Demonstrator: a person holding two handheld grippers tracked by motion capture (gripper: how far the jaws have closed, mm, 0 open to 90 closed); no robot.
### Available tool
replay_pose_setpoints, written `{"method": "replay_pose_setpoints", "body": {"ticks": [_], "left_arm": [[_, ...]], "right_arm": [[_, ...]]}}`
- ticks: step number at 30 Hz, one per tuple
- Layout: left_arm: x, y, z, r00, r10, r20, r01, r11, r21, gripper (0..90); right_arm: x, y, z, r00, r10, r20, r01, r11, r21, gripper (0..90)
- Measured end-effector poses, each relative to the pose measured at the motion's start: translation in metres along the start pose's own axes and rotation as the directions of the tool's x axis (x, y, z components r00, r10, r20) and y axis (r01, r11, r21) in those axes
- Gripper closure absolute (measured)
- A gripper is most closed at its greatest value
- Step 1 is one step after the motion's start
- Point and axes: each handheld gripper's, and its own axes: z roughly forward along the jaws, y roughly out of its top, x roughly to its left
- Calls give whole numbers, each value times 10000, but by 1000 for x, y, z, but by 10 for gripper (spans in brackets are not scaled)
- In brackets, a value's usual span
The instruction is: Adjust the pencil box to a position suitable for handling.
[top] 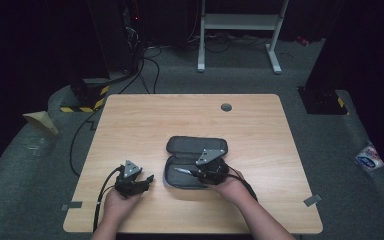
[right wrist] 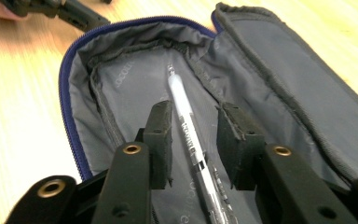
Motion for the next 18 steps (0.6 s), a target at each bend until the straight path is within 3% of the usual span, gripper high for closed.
{"method": "replay_pose_setpoints", "body": {"ticks": [18], "left_arm": [[1, 2, 2, 10000, 47, 27, -47, 10000, 11, 419]], "right_arm": [[-7, -8, -16, 9938, 930, 610, -876, 9925, -848, 419]]}}
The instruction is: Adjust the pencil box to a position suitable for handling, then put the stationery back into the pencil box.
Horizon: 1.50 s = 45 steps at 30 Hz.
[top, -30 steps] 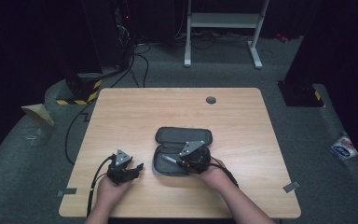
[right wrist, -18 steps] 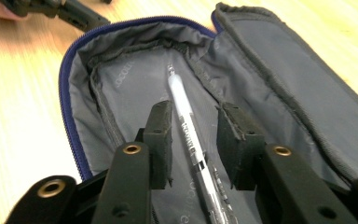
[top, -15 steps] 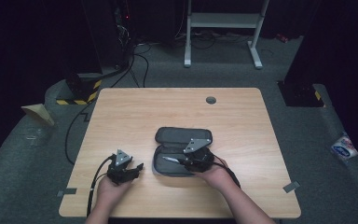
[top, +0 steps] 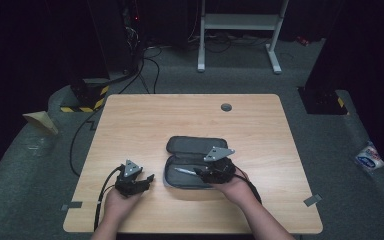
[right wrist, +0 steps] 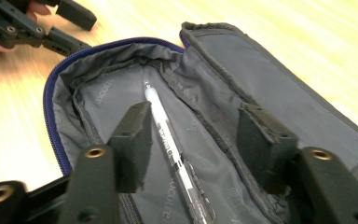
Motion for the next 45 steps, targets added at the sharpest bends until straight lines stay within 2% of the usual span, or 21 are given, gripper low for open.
{"method": "replay_pose_setpoints", "body": {"ticks": [11, 17, 23, 25, 26, 27, 28, 29, 30, 31, 32, 34, 35, 36, 40, 41, 45], "left_arm": [[1, 1, 1, 9999, 95, 64, -95, 10000, -8, 417], [1, 1, 1, 9999, 97, 65, -96, 10000, -10, 417], [0, 0, 0, 10000, 58, 38, -58, 10000, -5, 417], [-1, 0, 0, 10000, 38, 42, -38, 10000, -7, 417], [0, 0, 0, 10000, 39, 49, -39, 10000, -5, 417], [0, 0, 0, 10000, 45, 52, -45, 10000, -1, 417], [0, 0, 0, 10000, 67, 49, -67, 10000, 2, 417], [0, 0, 1, 10000, 59, 53, -59, 10000, -6, 417], [0, 0, 1, 10000, 48, 53, -48, 10000, -8, 417], [0, 0, 1, 10000, 47, 55, -47, 10000, -15, 417], [0, 0, 1, 10000, 51, 55, -51, 10000, -14, 417], [0, 1, 1, 10000, 45, 62, -45, 10000, 2, 417], [0, 1, 1, 10000, 37, 66, -37, 10000, -5, 417], [0, 1, 1, 10000, 42, 69, -42, 10000, -5, 417], [0, 1, 1, 10000, 52, 62, -52, 10000, 18, 416], [-1, 1, 1, 10000, 52, 59, -52, 10000, 25, 415], [0, 1, 1, 10000, 41, 65, -41, 10000, 12, 412]], "right_arm": [[-11, -13, -15, 9959, 678, 597, -662, 9974, -285, 391], [-18, -18, -22, 9925, 842, 886, -807, 9958, -424, 373], [-29, -29, -32, 9843, 1252, 1245, -1187, 9912, -587, 356], [-34, -34, -35, 9806, 1344, 1428, -1270, 9901, -596, 345], [-39, -39, -39, 9755, 1462, 1643, -1374, 9885, -639, 334], [-39, -39, -39, 9755, 1462, 1643, -1374, 9885, -639, 334], [-42, -43, -41, 9718, 1572, 1758, -1474, 9868, -673, 332], [-49, -51, -46, 9629, 1892, 1926, -1765, 9809, -811, 332], [-49, -51, -46, 9629, 1892, 1926, -1765, 9809, -811, 332], [-57, -60, -50, 9489, 2273, 2190, -2144, 9734, -813, 328], [-57, -60, -50, 9489, 2273, 2190, -2144, 9734, -813, 328], [-64, -71, -56, 9316, 2681, 2453, -2546, 9632, -858, 315], [-71, -81, -61, 9155, 2930, 2755, -2795, 9561, -881, 304], [-71, -81, -61, 9155, 2930, 2755, -2795, 9561, -881, 304], [-81, -103, -69, 8800, 3351, 3367, -3331, 9406, -658, 277], [-84, -110, -71, 8666, 3518, 3539, -3561, 9328, -552, 272], [-90, -130, -74, 8376, 3707, 4012, -3963, 9179, -207, 257]]}}
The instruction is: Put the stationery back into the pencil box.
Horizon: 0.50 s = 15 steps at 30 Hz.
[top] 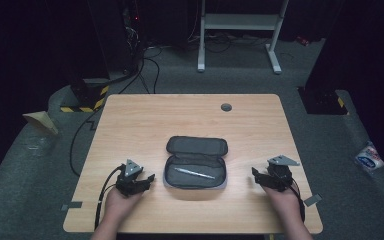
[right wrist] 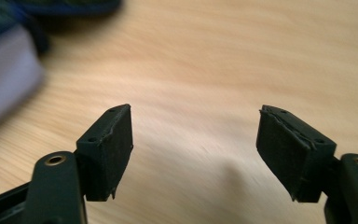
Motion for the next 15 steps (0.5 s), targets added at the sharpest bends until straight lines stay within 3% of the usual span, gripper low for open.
{"method": "replay_pose_setpoints", "body": {"ticks": [4, 15], "left_arm": [[-1, 0, 0, 9999, -46, -101, 46, 10000, -19, 399], [-6, -1, -1, 9984, 227, -514, -231, 9997, -60, 384]], "right_arm": [[-8, -17, 2, 9999, 94, 59, -95, 9996, 261, 220], [-5, -19, 1, 9994, 248, 226, -253, 9994, 222, 234]]}}
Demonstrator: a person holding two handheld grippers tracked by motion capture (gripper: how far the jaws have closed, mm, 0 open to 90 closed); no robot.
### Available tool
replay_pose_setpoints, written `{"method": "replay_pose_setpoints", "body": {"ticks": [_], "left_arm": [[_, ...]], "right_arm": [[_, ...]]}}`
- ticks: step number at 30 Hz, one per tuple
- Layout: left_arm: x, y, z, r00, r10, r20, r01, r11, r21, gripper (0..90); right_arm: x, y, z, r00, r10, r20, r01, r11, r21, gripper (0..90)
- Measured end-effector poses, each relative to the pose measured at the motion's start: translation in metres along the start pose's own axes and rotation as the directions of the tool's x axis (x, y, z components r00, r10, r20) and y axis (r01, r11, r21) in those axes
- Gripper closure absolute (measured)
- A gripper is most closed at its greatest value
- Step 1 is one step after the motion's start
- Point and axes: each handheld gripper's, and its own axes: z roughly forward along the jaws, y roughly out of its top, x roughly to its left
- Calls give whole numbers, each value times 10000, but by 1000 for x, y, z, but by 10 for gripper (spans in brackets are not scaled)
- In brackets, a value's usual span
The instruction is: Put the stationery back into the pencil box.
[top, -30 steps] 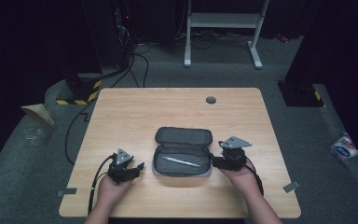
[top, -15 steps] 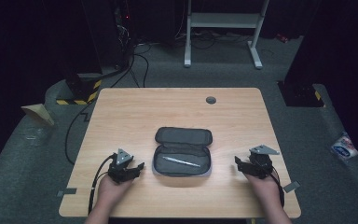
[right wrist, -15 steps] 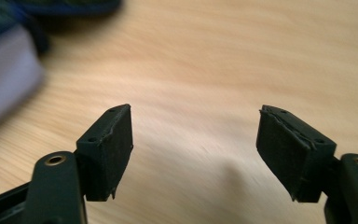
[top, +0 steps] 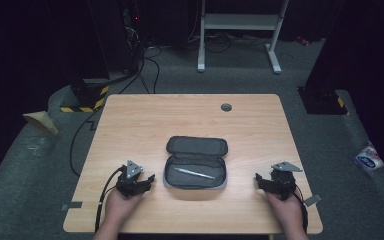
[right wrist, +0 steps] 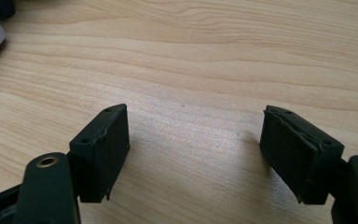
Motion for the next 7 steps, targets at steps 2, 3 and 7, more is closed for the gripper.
{"method": "replay_pose_setpoints", "body": {"ticks": [2, 3, 7], "left_arm": [[0, 0, 0, 10000, -63, 15, 63, 10000, -33, 383], [1, 0, 1, 9999, -126, 37, 126, 9999, -21, 381], [2, 0, 1, 9998, -152, 97, 152, 9999, 40, 379]], "right_arm": [[0, 0, 0, 10000, 0, 0, 0, 10000, 1, 233], [0, 0, 0, 10000, 16, -5, -16, 10000, 12, 233], [0, 0, 0, 10000, 4, 37, -4, 10000, -4, 230]]}}
